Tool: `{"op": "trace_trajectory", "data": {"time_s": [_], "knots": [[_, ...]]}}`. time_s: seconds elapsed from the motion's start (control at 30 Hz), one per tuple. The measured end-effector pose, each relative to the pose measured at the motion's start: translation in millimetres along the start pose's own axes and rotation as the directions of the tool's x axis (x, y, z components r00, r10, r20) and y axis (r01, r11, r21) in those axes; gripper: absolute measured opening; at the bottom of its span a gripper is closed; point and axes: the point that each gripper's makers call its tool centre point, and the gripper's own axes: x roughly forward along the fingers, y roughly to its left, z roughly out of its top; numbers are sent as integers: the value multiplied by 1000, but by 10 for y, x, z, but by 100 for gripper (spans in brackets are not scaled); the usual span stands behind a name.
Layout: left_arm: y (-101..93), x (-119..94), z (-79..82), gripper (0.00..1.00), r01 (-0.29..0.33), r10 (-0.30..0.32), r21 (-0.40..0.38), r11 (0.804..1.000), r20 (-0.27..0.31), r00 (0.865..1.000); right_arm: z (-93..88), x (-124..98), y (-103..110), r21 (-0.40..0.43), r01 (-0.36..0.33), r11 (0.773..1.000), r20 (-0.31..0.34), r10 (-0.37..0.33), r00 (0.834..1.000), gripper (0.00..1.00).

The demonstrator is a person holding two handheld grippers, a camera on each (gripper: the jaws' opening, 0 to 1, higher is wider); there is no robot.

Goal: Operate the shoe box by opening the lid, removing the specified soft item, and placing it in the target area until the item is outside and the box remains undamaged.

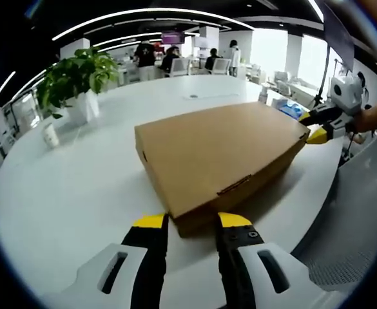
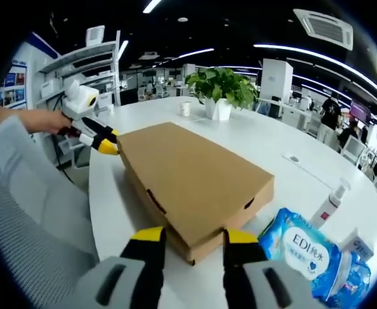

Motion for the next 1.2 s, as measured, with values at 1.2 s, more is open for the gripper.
{"op": "trace_trajectory", "data": {"time_s": [1.2], "knots": [[246, 438, 362, 30, -12, 13, -52, 999, 17, 1000, 173, 333, -494, 26, 59, 998, -13, -58, 998, 33]]}}
